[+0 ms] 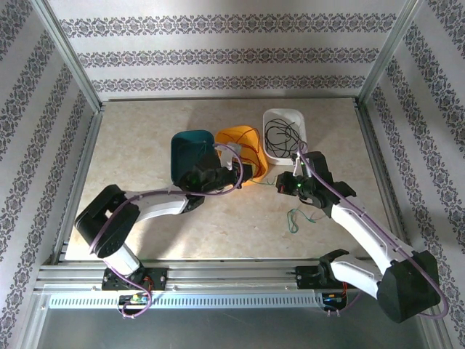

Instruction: Untangle the cables

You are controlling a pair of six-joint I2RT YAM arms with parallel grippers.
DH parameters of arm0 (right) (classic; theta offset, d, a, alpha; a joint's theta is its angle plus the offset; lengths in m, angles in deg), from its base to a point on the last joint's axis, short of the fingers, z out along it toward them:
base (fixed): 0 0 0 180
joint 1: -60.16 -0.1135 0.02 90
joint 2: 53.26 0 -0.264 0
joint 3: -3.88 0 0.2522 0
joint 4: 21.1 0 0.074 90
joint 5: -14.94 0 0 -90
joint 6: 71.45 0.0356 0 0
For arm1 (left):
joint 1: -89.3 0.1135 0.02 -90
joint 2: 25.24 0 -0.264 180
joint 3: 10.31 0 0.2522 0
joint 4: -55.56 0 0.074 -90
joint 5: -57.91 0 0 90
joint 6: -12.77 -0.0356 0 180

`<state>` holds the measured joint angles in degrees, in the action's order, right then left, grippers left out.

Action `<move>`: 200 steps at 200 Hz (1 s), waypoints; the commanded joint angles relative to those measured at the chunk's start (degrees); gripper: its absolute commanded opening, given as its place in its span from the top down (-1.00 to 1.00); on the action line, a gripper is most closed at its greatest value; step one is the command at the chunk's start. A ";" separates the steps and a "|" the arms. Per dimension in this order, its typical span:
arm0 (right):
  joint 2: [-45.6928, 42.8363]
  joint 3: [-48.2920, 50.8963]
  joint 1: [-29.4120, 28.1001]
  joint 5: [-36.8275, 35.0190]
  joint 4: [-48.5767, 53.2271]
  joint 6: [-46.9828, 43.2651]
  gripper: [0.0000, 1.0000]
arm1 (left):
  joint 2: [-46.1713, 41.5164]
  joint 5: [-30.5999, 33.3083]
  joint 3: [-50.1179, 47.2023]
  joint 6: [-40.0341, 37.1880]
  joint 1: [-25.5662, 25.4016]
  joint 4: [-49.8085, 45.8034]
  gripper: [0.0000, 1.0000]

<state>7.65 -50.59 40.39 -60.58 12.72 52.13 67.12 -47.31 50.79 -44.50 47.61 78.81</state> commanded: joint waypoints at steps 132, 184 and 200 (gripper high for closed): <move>0.68 2.57 3.42 -2.09 5.34 0.96 -0.11 | -13.04 25.78 -10.56 1.82 19.66 -2.93 0.62; 2.44 1.14 3.75 -6.63 12.77 0.75 -0.11 | -7.34 21.50 -6.74 -2.08 20.77 -2.92 -0.26; 4.13 0.38 3.99 -9.22 16.59 0.07 -0.11 | -8.01 19.46 -5.18 -3.50 20.75 -3.53 -0.45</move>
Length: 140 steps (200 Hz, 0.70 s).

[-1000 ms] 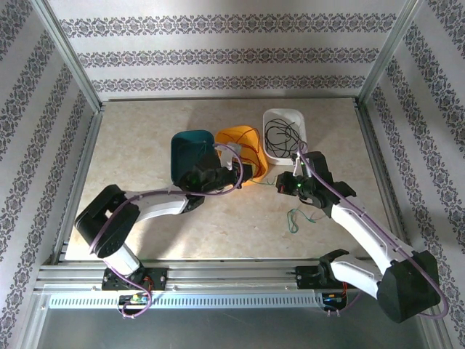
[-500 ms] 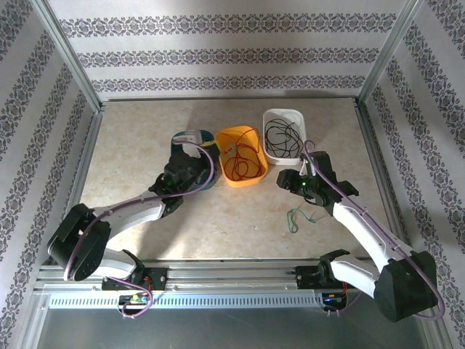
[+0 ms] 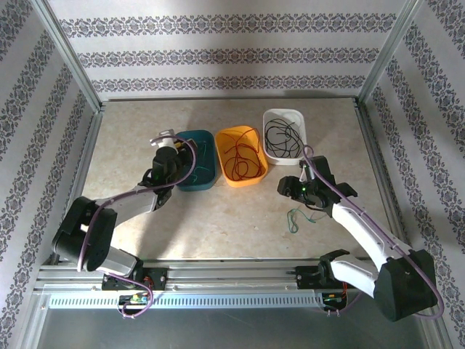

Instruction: Untangle the cables

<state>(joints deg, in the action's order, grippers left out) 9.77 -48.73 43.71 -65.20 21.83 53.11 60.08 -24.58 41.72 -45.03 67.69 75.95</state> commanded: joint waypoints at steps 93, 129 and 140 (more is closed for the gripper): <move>7.17 0.62 -0.25 -6.16 12.73 -3.16 -0.09 | -4.39 -7.44 5.24 -6.71 -9.15 -3.13 -0.57; 10.02 0.44 -0.60 -6.10 13.20 -3.63 0.09 | -4.27 -7.40 5.49 -6.58 -9.38 -2.59 -0.58; 10.81 0.35 -0.76 -5.83 13.11 -3.54 0.23 | -4.11 -7.51 5.79 -6.64 -9.34 -2.76 -0.58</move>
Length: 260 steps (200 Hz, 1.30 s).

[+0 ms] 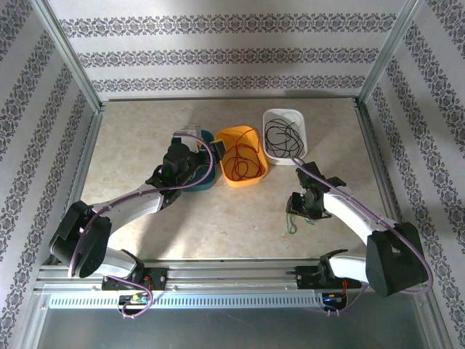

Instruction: Untangle the cables

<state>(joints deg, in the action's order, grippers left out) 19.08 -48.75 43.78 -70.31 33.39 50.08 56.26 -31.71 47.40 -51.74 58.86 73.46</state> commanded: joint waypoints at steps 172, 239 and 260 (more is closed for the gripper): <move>16.03 -31.89 -13.46 10.13 -13.14 4.69 1.00 | -14.01 32.70 -8.92 9.59 -1.20 -15.94 -0.60; 50.40 -68.59 -19.61 21.54 -13.24 5.29 0.96 | -20.27 38.22 -9.48 8.82 -1.14 -25.85 -0.62; 50.66 -69.81 -19.92 21.22 -14.01 5.30 0.26 | -20.40 38.05 -9.53 7.84 -1.12 -25.84 -0.62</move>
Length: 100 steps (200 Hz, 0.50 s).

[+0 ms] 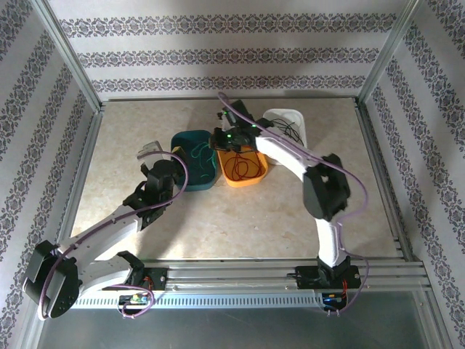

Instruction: Untangle the cables

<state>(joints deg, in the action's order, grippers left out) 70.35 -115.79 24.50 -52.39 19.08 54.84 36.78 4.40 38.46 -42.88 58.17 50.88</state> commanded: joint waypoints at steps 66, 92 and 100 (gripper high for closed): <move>-30.97 28.82 4.61 -14.82 -7.55 -5.24 -0.38 | 0.42 4.28 -0.20 -3.51 0.08 -3.75 -0.64; -41.03 38.09 10.15 -17.57 -4.96 -7.10 -0.38 | 1.03 4.49 -0.12 -3.43 0.54 -3.34 -0.64; -44.15 40.91 11.94 -18.76 -4.16 -7.33 -0.38 | 1.14 5.00 -0.05 -3.67 0.69 -3.59 -0.64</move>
<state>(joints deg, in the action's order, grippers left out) 31.91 -81.87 32.65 -64.74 13.33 50.08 37.37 7.24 38.39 -45.13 58.30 48.59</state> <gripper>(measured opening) 0.690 0.819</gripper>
